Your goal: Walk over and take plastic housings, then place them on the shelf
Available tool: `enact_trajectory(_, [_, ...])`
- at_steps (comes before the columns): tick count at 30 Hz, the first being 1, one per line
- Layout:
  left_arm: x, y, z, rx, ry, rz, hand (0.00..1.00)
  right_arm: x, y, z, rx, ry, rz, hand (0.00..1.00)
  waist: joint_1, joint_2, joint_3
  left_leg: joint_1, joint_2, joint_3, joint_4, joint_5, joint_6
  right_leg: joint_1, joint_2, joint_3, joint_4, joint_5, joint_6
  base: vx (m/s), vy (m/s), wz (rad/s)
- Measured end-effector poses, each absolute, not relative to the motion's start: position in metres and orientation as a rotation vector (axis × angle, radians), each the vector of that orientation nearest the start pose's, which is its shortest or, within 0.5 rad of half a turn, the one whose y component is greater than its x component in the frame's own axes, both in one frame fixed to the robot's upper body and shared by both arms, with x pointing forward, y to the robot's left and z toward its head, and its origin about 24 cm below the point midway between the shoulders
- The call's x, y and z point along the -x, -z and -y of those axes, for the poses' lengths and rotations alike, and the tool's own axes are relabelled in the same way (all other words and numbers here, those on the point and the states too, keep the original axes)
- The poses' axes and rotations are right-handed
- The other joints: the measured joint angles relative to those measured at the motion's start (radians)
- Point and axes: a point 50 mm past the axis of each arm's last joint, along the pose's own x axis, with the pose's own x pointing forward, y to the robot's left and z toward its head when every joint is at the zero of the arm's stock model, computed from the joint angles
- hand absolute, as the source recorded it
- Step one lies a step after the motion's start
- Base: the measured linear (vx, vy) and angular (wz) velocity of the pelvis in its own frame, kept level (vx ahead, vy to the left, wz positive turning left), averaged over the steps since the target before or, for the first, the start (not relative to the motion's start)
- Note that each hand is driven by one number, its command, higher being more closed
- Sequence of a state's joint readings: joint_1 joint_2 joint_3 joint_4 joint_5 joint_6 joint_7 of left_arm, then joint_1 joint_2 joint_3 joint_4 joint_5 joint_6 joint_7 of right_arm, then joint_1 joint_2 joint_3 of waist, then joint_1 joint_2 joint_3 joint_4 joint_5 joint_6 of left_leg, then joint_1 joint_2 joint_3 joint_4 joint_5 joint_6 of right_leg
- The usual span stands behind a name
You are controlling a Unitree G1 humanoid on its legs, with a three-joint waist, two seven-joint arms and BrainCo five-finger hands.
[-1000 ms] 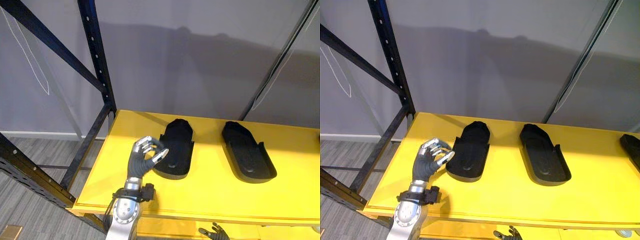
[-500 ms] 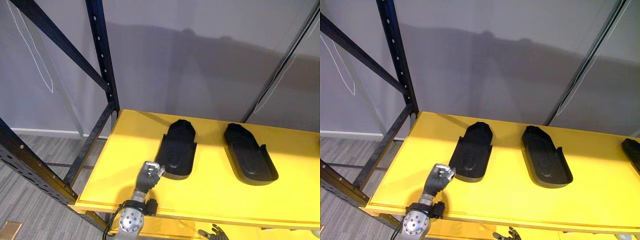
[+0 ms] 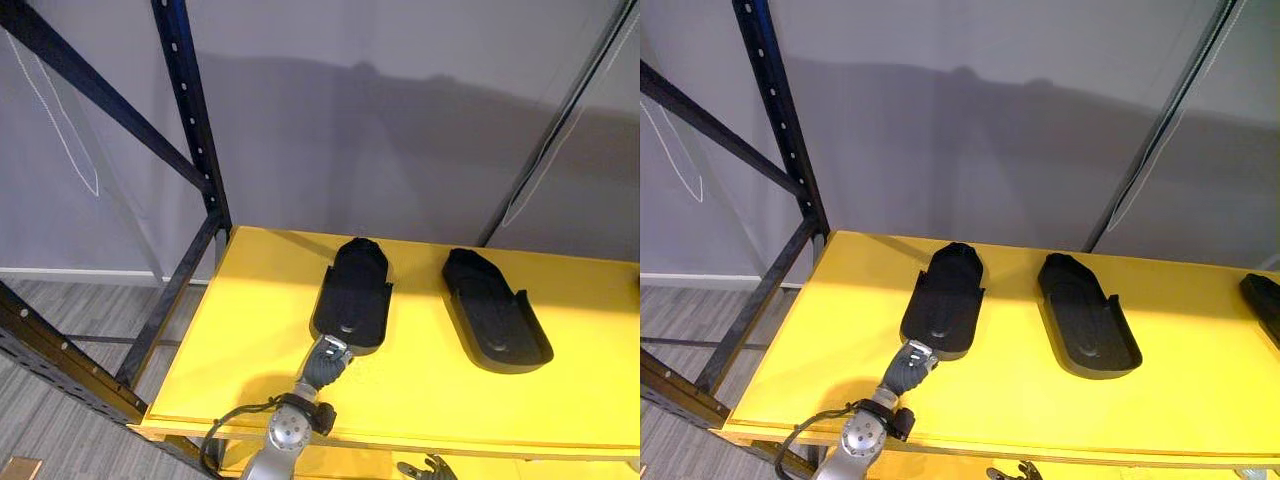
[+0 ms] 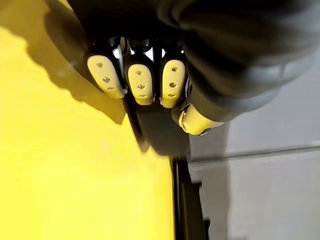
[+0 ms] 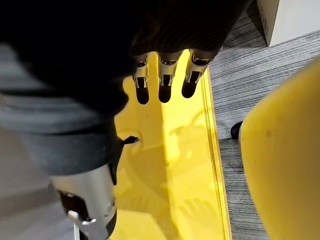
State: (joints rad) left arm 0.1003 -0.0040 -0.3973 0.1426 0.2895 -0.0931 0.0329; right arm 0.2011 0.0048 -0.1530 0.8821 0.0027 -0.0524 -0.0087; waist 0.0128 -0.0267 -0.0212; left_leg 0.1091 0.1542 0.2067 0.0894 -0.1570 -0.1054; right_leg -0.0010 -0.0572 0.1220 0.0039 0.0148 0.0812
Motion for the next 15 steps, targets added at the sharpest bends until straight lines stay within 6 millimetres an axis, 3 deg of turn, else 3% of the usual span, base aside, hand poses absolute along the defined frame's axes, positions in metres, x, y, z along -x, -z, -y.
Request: enact_trajectory(15, [-0.224,0.004,-0.049,-0.316,0.424,-0.071,1.00,-0.089,0.157,0.179,-0.071,0.207,-1.026,0.00,-0.031,0.002,0.004,0.028,-0.001,0.015,-0.055,0.030,-0.002,0.031,0.004,0.006,-0.073,0.047,-0.005,-0.03,-0.005,-0.02])
